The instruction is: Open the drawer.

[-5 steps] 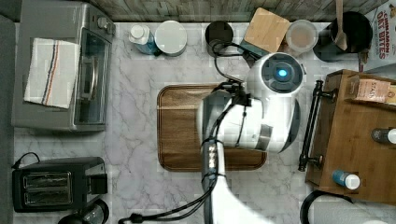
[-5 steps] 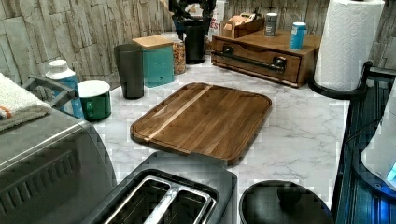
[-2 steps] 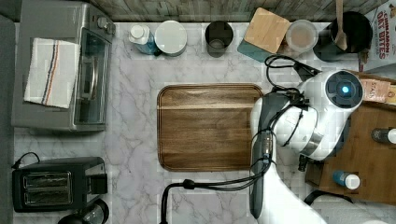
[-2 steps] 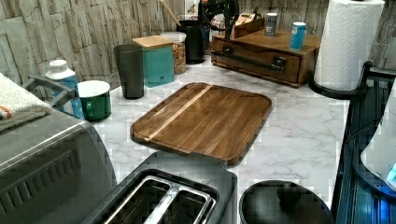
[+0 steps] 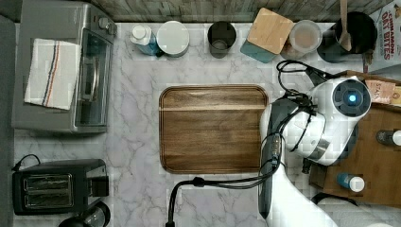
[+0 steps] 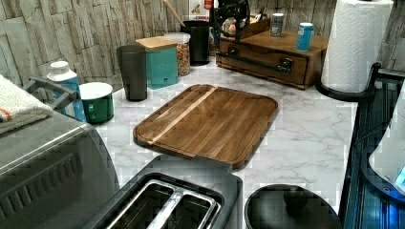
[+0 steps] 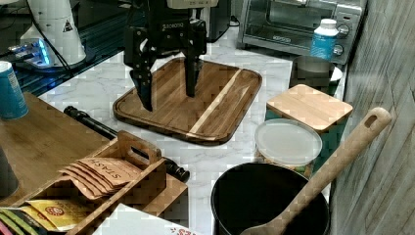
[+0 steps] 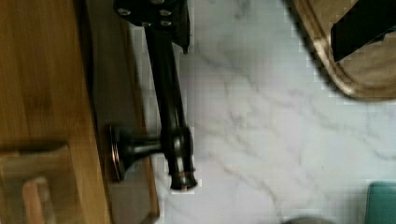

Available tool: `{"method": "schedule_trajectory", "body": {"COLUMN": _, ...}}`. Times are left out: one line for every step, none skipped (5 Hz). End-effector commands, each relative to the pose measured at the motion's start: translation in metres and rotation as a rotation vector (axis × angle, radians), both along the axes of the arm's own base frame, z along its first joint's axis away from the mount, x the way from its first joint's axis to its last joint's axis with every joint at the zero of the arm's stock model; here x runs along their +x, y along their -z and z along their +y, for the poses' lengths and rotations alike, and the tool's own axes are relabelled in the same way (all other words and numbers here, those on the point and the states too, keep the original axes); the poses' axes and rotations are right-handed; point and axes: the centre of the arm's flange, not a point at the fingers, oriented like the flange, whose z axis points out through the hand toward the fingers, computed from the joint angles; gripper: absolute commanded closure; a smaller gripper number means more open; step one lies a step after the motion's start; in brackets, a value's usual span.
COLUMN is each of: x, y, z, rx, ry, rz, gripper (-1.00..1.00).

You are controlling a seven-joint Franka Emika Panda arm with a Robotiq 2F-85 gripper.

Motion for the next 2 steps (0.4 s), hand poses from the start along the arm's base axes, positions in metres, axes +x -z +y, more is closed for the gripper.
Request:
{"method": "schedule_trajectory", "body": {"x": -0.022, "y": -0.023, "z": -0.042, "rx": -0.157, "ry": -0.058, "rz": 0.035, "gripper": -1.0}}
{"method": "schedule_trajectory", "body": {"x": -0.031, "y": -0.012, "z": -0.056, "rx": -0.143, "ry": -0.033, "rz": 0.056, "gripper": -1.0}}
